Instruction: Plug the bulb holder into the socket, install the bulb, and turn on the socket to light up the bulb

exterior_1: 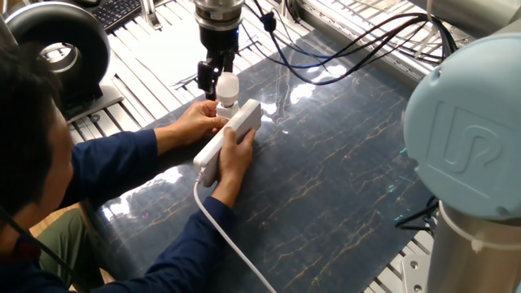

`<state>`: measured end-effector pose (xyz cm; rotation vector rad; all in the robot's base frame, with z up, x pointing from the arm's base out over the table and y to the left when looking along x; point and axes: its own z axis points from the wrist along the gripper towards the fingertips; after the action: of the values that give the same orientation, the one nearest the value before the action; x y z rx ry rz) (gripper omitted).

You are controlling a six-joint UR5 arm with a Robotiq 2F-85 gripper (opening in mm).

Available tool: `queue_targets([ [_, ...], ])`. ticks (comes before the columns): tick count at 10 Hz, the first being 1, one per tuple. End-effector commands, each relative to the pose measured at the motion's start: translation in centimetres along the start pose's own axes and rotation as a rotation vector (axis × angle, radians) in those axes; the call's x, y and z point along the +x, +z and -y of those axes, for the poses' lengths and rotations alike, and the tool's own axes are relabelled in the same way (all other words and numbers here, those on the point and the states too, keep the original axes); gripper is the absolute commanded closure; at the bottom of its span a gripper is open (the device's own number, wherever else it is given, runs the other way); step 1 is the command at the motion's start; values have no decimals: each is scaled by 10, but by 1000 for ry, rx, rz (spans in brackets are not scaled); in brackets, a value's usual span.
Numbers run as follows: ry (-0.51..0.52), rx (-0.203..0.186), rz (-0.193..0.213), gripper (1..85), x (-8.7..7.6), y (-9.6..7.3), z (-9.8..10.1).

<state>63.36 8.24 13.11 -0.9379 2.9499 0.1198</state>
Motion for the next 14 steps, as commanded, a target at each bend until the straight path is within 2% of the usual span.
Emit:
queue_targets([
  [1, -289, 15, 25, 13, -6, -5, -11],
  [3, -449, 61, 25, 43, -8, -5, -5],
  [5, -606, 73, 42, 73, -12, -5, -3],
  [7, -701, 51, 60, 73, -14, -5, -11],
  [10, -819, 61, 81, 93, -11, -4, -8],
  [11, -860, 55, 80, 100, -7, -3, -7],
  [14, -914, 19, 40, 123, 14, 0, -5],
])
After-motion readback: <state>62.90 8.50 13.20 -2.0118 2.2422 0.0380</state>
